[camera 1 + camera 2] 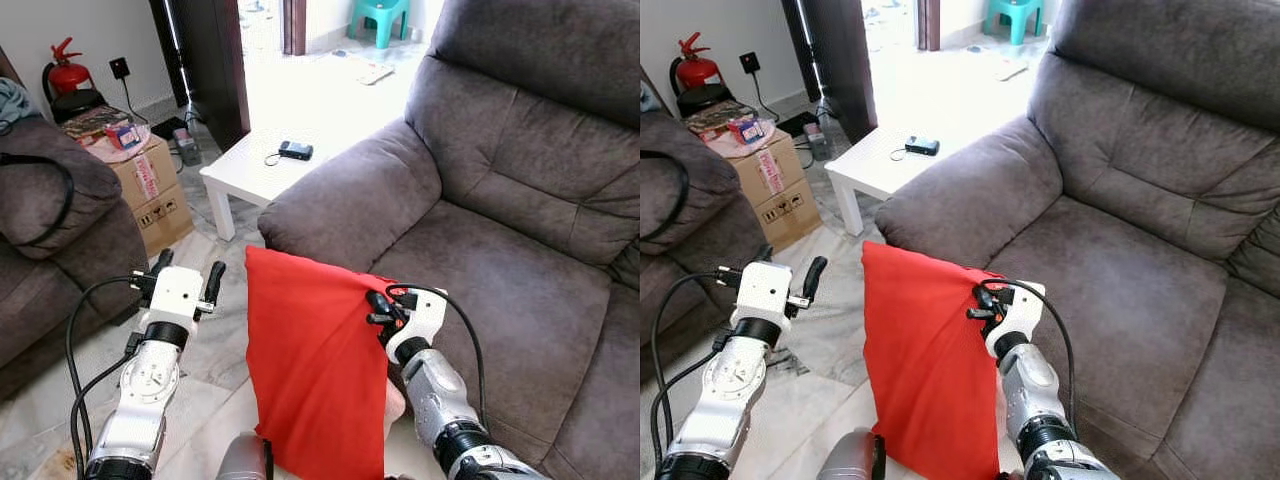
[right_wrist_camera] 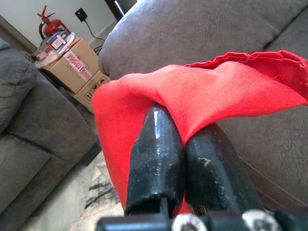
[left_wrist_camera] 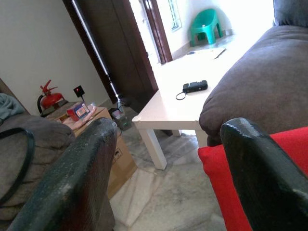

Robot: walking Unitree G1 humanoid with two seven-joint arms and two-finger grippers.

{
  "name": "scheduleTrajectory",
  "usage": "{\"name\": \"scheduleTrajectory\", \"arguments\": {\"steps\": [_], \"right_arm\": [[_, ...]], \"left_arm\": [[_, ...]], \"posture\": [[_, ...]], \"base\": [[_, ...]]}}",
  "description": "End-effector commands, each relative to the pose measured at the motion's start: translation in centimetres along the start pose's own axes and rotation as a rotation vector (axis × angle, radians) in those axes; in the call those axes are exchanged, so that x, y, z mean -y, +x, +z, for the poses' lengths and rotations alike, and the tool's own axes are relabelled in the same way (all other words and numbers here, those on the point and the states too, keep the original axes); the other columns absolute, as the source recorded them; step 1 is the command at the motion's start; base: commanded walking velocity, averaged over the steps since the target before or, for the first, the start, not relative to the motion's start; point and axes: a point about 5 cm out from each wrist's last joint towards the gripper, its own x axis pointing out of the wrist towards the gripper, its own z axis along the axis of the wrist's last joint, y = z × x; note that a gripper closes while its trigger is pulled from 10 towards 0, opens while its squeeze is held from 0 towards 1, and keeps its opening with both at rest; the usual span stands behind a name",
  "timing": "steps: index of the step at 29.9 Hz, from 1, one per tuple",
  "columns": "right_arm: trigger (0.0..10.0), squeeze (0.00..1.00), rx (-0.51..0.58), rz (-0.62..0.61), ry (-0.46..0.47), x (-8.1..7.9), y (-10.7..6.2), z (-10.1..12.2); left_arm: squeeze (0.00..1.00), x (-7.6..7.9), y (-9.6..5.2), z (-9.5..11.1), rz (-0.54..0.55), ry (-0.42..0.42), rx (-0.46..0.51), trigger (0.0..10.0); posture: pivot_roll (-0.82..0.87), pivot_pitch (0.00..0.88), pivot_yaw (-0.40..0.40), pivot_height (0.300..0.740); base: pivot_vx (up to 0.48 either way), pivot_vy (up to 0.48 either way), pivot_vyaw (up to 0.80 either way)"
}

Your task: Move the pillow to the sofa from floor

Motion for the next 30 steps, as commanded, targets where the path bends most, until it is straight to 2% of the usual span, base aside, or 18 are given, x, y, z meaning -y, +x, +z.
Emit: {"name": "scheduleTrajectory", "arguments": {"steps": [1, 5, 14, 30], "right_arm": [[10.0, 0.00, 0.209, 0.032, -0.051, -0.41, 1.10, 4.59], [10.0, 0.00, 0.223, 0.048, -0.051, -0.70, 1.22, 4.88], [10.0, 0.00, 0.239, 0.067, -0.059, -0.89, 1.31, 5.32], [10.0, 0.00, 0.213, 0.080, -0.061, -0.89, 1.38, 5.19]], "left_arm": [[0.00, 0.04, 0.12, -0.07, -0.016, 0.008, 0.003, 10.0], [0.00, 0.10, 0.21, -0.04, -0.018, 0.007, 0.005, 10.0], [0.00, 0.15, 0.21, -0.11, -0.026, 0.003, 0.007, 10.0], [0.00, 0.22, 0.36, 0.00, -0.033, -0.002, 0.011, 10.0]], "posture": [[0.18, 0.000, -0.058, 0.681], [0.18, 0.000, -0.059, 0.685], [0.18, 0.000, -0.058, 0.739], [0.19, 0.000, -0.064, 0.740]], "base": [[0.000, 0.000, 0.00], [0.000, 0.000, 0.00], [0.000, 0.000, 0.00], [0.000, 0.000, 0.00]]}}
